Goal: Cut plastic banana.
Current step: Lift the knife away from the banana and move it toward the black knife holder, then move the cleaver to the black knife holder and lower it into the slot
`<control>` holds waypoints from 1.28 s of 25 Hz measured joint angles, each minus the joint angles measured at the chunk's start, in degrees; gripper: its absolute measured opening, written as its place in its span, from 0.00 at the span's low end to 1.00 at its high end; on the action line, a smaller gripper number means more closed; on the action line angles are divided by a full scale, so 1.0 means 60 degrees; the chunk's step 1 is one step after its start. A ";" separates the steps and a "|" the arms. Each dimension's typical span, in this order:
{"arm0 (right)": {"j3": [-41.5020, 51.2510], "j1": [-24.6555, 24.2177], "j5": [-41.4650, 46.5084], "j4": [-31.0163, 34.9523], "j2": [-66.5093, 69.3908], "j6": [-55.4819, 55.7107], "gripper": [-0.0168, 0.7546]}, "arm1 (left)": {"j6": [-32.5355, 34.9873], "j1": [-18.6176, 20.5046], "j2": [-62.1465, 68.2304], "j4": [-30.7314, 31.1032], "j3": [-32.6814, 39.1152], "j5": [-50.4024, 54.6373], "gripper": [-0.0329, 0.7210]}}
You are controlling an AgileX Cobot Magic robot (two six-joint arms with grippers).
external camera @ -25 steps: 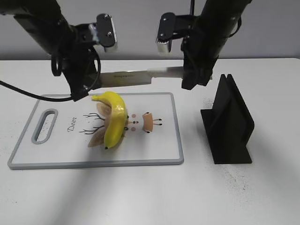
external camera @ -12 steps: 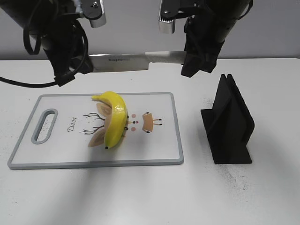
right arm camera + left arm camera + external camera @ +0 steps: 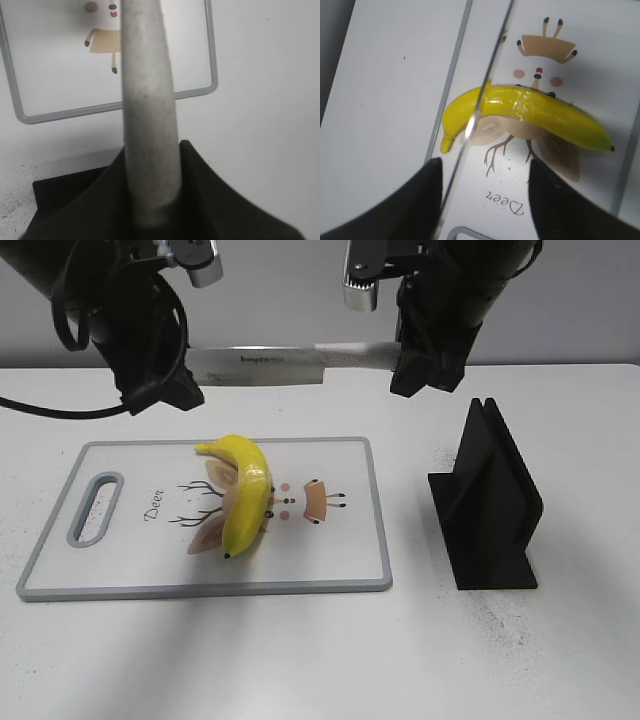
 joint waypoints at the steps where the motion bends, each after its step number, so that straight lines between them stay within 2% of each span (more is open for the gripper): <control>1: 0.0000 0.0000 -0.0072 -0.0020 0.0000 0.0000 0.25 | -0.0009 0.0000 0.0000 -0.0065 0.0000 0.0000 0.83; 5: 0.0000 -0.0015 -0.0164 -0.0053 0.0000 -0.0020 0.25 | -0.0018 0.0000 0.0000 -0.0079 0.0000 -0.0281 0.89; 13: 0.0000 -0.0096 -0.0340 -0.0153 0.0000 0.0092 0.23 | -0.0027 0.0011 -0.0599 0.0146 0.0012 -0.1989 0.89; 18: 0.0000 -0.0096 -0.0340 -0.0153 0.0000 0.0484 0.23 | -0.0235 0.0011 -0.0982 0.0187 0.0012 -0.2199 0.87; 21: 0.0000 -0.0096 -0.0340 -0.0153 0.0000 0.1566 0.23 | -0.1719 0.0050 -0.1222 0.0524 0.0020 -0.2171 0.86; 24: 0.0000 -0.0096 -0.0352 -0.0153 0.0000 0.2693 0.23 | -0.3429 0.0371 -0.1524 0.0935 0.0020 -0.1759 0.85; 27: 0.0000 -0.0096 -0.0352 -0.0153 0.0000 0.4196 0.23 | -0.4822 0.1081 -0.1728 0.1183 0.0010 -0.0806 0.83; 32: -0.0185 -0.0096 -0.0072 -0.0126 0.0000 0.5967 0.23 | -0.6462 0.2595 -0.1789 0.1318 -0.0098 0.1590 0.83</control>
